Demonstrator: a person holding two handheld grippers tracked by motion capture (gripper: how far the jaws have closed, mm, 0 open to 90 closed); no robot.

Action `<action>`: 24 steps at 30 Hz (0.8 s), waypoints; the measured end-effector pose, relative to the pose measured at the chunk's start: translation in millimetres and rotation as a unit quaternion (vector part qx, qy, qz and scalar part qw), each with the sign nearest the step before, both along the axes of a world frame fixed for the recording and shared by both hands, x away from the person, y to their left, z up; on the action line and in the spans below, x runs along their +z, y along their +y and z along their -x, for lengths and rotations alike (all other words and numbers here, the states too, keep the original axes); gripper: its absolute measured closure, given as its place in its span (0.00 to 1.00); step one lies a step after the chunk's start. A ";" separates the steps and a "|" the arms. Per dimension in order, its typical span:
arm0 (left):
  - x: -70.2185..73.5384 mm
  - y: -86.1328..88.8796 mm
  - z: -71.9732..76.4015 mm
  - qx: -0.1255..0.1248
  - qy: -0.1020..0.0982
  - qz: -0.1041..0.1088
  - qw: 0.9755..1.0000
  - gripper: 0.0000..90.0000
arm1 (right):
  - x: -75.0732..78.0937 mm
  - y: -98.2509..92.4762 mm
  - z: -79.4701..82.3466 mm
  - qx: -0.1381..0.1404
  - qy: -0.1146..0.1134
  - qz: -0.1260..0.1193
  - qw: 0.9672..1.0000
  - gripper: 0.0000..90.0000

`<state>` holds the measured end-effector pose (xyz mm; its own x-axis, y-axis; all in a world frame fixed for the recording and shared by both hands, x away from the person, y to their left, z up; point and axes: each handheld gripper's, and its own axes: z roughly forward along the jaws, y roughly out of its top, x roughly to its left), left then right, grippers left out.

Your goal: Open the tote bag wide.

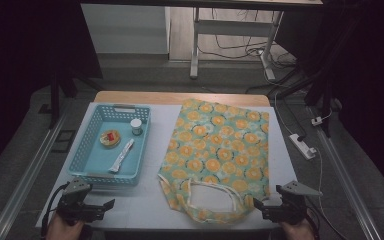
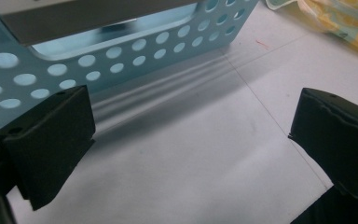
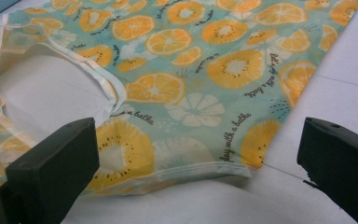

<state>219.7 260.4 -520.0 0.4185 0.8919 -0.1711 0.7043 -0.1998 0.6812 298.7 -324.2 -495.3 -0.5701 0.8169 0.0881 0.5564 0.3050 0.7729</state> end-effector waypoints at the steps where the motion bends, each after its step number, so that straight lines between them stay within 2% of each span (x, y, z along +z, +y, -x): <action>1: 0.0 -0.1 0.1 -0.002 -0.001 0.001 1.000 0.00 | -0.1 0.6 -0.1 0.003 0.001 0.002 1.000 0.00; 5: -0.3 -2.1 -0.6 -0.011 0.002 -0.006 1.000 0.00 | -0.5 2.9 -0.1 0.010 0.002 0.012 1.000 0.00; 10: -0.4 -5.7 -0.7 -0.020 0.003 -0.019 1.000 0.00 | -0.9 3.4 -0.5 0.013 0.003 0.012 1.000 0.00; 24: -0.5 -4.9 -0.8 -0.023 0.004 -0.015 1.000 0.00 | -1.1 6.5 -0.4 0.027 0.005 0.023 0.999 0.00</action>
<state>220.5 255.6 -520.6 0.4579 0.8767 -0.1473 0.6991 -0.2528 0.6688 299.0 -317.7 -496.3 -0.6133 0.7877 0.0577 0.5459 0.3700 0.7517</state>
